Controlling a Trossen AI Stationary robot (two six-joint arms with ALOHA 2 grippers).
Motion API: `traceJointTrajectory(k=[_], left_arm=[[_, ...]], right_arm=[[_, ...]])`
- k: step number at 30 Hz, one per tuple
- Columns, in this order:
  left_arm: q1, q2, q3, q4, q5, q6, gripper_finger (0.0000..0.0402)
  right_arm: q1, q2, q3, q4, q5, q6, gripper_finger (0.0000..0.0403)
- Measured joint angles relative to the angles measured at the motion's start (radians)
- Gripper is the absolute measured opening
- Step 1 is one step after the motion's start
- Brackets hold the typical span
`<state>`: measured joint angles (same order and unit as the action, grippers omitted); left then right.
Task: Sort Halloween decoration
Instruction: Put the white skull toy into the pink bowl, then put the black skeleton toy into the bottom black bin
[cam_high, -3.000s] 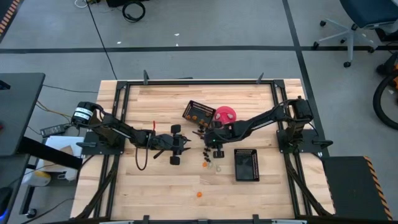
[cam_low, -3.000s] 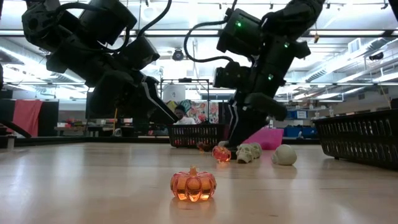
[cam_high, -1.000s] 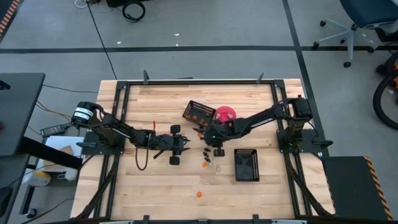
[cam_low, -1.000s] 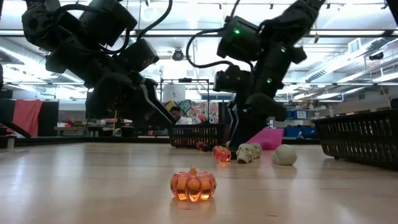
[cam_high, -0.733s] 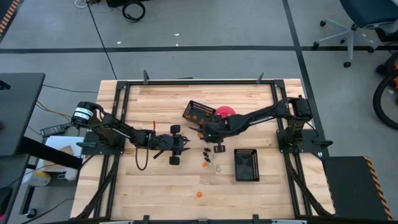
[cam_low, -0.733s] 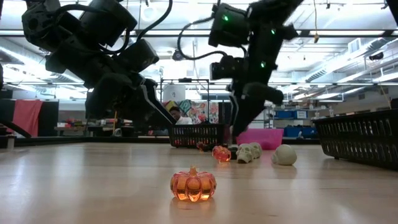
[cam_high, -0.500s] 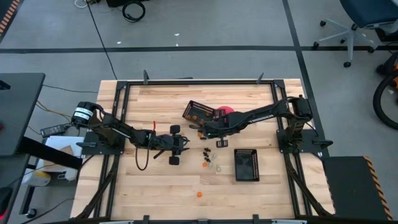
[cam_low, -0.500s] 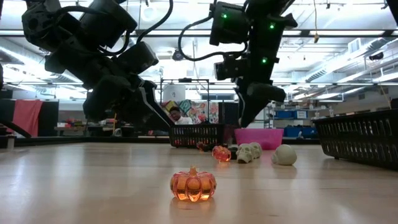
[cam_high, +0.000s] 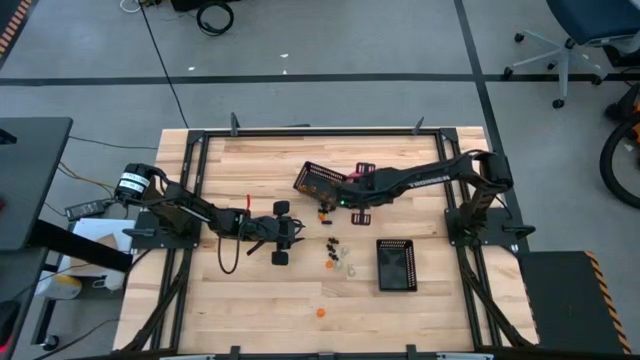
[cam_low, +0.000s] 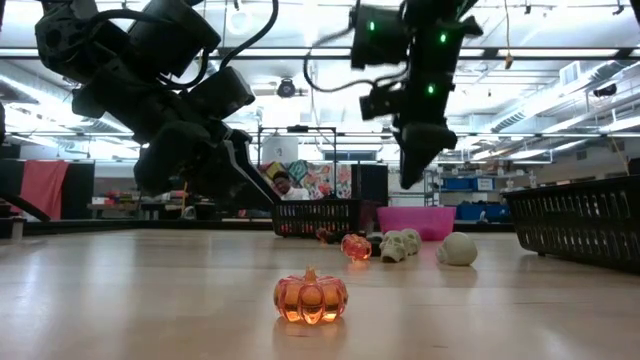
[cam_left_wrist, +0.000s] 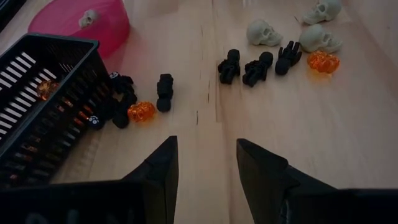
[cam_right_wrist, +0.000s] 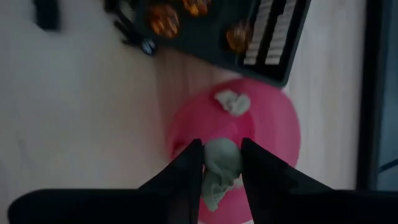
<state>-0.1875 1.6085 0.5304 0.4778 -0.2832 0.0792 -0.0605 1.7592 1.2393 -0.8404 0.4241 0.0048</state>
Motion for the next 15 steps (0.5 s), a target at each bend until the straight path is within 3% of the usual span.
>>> traceJointTrajectory(k=[10,15], left_arm=[[0.000,0.000,0.000,0.000,0.000,-0.013,0.0137],[0.000,0.000,0.000,0.004,0.000,-0.013,0.0137]], right_arm=[[-0.135,0.001,-0.106,0.156,-0.151,-0.019,0.0128],[-0.156,0.001,-0.107,0.162,-0.156,-0.036,0.0141]])
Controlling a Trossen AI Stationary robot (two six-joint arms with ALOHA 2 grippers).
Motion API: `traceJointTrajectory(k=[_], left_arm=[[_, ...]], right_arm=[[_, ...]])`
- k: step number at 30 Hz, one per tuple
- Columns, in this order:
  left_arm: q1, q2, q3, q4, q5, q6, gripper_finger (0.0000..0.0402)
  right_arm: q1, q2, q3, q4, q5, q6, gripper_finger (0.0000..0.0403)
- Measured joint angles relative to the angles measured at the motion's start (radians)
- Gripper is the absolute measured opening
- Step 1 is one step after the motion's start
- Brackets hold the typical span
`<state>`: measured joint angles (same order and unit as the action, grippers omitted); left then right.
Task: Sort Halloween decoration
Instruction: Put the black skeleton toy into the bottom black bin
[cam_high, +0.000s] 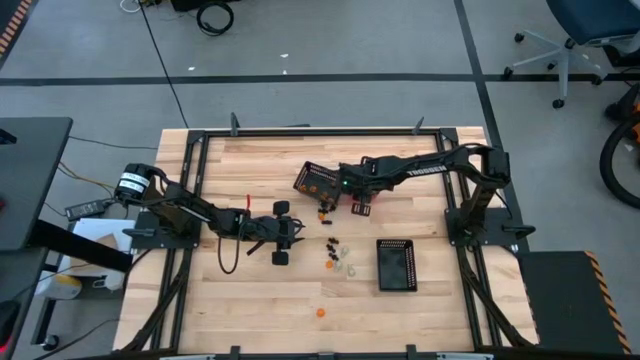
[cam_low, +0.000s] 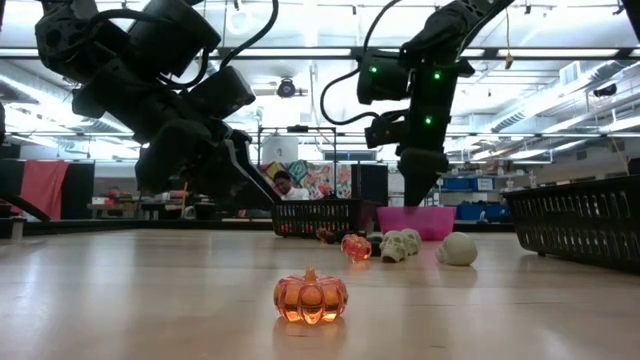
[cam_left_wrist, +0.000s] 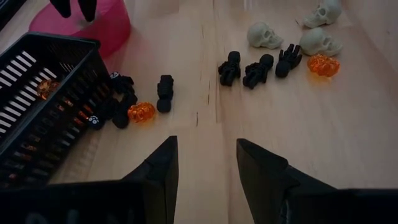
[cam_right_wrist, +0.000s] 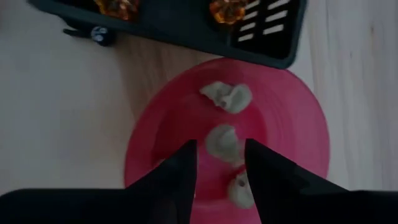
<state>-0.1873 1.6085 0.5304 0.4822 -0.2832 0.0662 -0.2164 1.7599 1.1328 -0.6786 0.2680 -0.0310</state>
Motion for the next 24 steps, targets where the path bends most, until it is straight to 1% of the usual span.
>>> traceJointTrajectory(k=[4,7,13,16,18,20,24], left_arm=[[0.000,0.000,0.000,0.000,0.000,-0.001,0.0137],[0.000,0.000,0.000,0.000,0.000,-0.001,0.0137],[0.000,0.000,0.000,0.000,0.000,-0.001,0.0137],[0.000,0.000,0.000,0.000,0.000,-0.001,0.0137],[0.000,0.000,0.000,0.000,0.000,-0.001,0.0137],[0.000,0.000,0.000,0.000,0.000,-0.005,0.0137],[0.000,0.000,0.000,0.002,0.000,-0.024,0.0137]], right_arm=[[-0.003,0.000,0.000,-0.003,0.000,-0.003,0.0151],[0.010,-0.012,0.013,-0.037,0.000,0.006,0.0155],[0.115,-0.100,0.031,0.067,0.001,-0.046,0.0154],[0.179,-0.129,0.031,0.129,-0.070,-0.067,0.0154],[0.219,-0.126,0.030,0.151,-0.131,-0.067,0.0154],[0.263,-0.107,0.016,0.189,-0.178,-0.051,0.0154],[0.343,-0.030,-0.001,0.245,-0.232,-0.001,0.0165]])
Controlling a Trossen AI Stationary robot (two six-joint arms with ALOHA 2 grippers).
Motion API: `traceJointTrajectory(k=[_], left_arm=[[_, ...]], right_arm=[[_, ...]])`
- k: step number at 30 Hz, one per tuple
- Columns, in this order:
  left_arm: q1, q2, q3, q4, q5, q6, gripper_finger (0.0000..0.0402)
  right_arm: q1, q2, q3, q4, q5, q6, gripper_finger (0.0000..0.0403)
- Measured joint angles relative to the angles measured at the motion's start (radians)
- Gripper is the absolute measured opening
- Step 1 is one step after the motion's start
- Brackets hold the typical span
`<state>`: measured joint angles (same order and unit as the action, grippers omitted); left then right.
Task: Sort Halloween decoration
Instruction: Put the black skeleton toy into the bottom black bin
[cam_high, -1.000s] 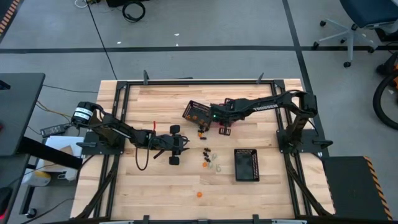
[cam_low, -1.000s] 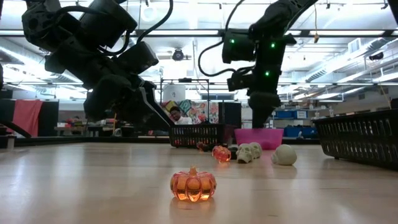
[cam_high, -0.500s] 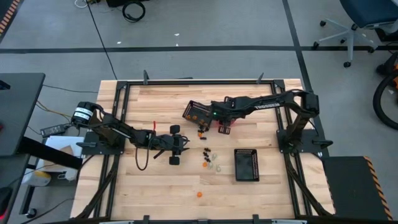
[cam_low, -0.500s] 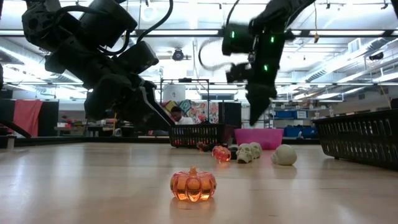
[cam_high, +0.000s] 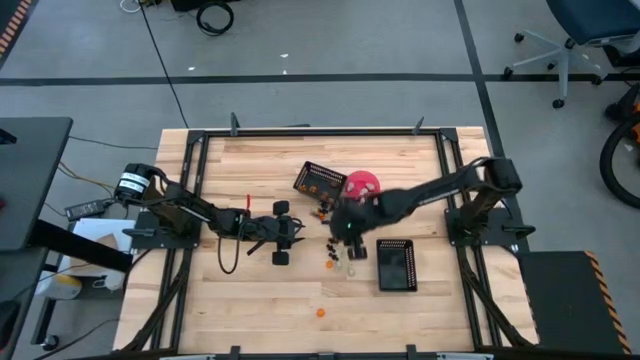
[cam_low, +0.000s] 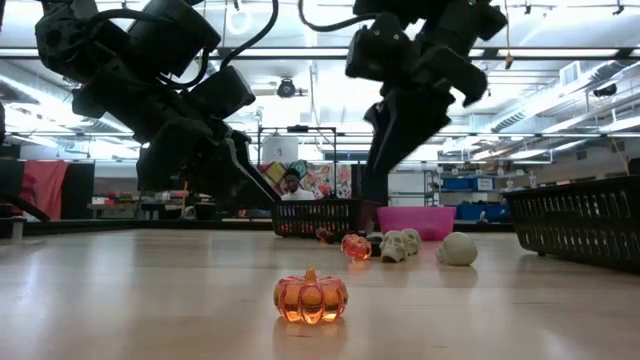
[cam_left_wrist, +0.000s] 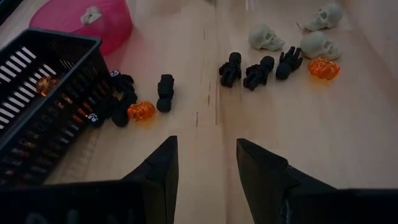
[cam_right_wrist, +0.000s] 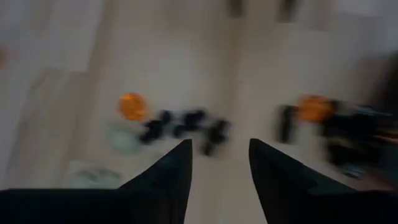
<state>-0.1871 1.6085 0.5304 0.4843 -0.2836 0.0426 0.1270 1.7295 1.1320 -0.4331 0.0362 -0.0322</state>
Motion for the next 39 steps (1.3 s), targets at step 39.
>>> traceJointTrajectory(k=[39], left_arm=[[0.000,0.000,0.000,0.047,0.000,-0.015,0.0137]], right_arm=[[0.012,0.217,0.062,-0.027,0.135,0.106,0.0061]])
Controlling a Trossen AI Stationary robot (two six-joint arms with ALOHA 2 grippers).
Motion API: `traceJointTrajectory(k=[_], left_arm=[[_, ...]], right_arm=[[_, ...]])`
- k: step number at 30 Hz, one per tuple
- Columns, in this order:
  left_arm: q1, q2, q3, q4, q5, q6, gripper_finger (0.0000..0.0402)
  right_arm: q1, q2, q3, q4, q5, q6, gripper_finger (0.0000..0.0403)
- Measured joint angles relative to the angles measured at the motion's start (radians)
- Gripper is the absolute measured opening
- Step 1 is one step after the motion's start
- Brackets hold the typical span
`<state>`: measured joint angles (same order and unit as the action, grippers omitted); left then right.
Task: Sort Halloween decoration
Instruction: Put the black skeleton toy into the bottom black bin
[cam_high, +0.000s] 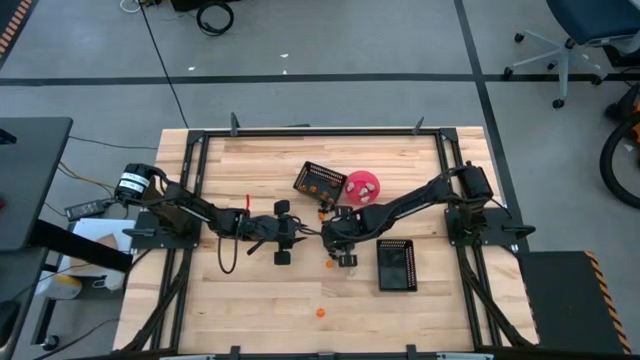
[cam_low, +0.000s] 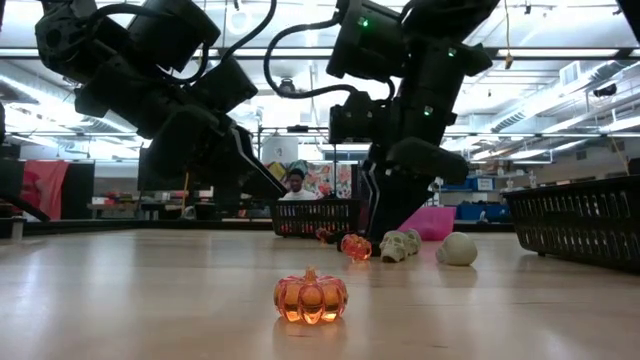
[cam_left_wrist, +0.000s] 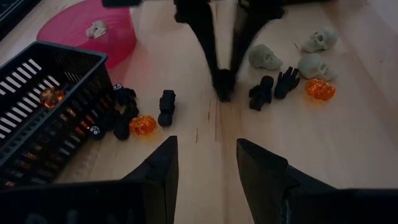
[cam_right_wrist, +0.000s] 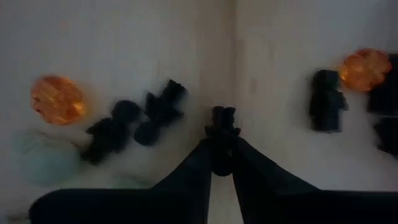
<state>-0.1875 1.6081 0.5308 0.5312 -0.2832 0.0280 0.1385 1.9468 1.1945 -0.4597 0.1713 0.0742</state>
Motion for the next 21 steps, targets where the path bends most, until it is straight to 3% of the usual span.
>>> traceJointTrajectory(k=[15,17,21], left_arm=[[0.000,0.000,0.000,-0.005,0.000,0.001,0.0137],[0.000,0.000,0.000,-0.005,0.000,0.001,0.0137],[0.000,0.000,0.000,-0.005,0.000,0.001,0.0137]], right_arm=[[-0.036,-0.183,-0.001,-0.138,0.053,-0.036,0.0049],[-0.033,-0.236,-0.001,-0.194,0.000,-0.043,0.0049],[-0.031,-0.355,-0.001,-0.341,-0.251,0.038,0.0049]])
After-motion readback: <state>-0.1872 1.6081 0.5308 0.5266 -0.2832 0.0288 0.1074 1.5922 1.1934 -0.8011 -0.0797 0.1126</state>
